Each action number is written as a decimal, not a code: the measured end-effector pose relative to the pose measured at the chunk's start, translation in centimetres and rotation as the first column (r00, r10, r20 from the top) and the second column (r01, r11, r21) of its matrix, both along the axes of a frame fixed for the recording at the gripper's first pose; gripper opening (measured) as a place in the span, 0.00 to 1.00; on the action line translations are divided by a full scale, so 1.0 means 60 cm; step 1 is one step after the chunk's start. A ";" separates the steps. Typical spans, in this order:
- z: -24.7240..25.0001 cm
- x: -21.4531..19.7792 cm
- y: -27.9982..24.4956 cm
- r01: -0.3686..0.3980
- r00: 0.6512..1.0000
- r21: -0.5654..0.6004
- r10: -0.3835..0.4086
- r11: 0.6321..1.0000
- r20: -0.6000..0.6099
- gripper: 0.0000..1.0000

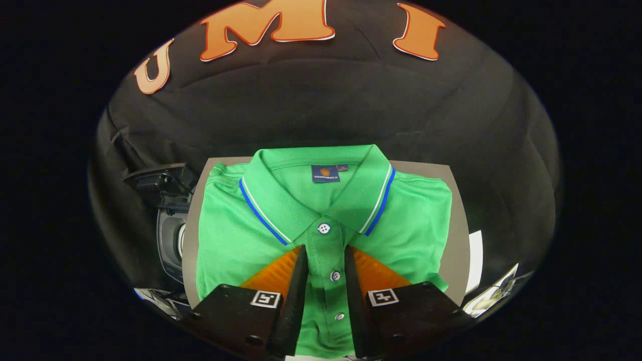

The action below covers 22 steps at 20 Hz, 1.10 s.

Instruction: Put the clothes into the washing machine and then close the washing machine lid.

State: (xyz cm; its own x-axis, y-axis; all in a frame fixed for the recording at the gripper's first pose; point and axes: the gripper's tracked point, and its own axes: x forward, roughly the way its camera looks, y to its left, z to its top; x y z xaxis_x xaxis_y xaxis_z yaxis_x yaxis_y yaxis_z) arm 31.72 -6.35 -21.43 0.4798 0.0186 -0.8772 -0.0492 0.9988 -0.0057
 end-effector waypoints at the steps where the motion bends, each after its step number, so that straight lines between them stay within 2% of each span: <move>1: -0.001 -0.002 0.003 0.004 1.000 -0.002 -0.004 1.000 -0.007 0.54; 4: 0.000 0.003 0.015 0.004 1.000 0.012 -0.004 1.000 -0.003 0.50; 6: 0.001 0.007 0.013 -0.006 1.000 -0.028 0.007 1.000 0.020 0.29; 8: 0.000 0.004 0.014 -0.026 0.999 -0.053 0.028 0.998 0.030 0.30; 10: -0.003 0.007 0.017 -0.024 0.999 -0.062 0.026 0.998 0.035 0.16; 13: 0.003 0.005 0.016 -0.014 0.998 -0.033 0.016 0.999 0.067 0.16; 17: 0.012 0.004 0.015 0.012 0.989 0.085 -0.024 0.996 0.149 0.16; 22: 0.046 0.008 0.008 0.004 0.954 0.204 -0.064 0.979 0.292 0.16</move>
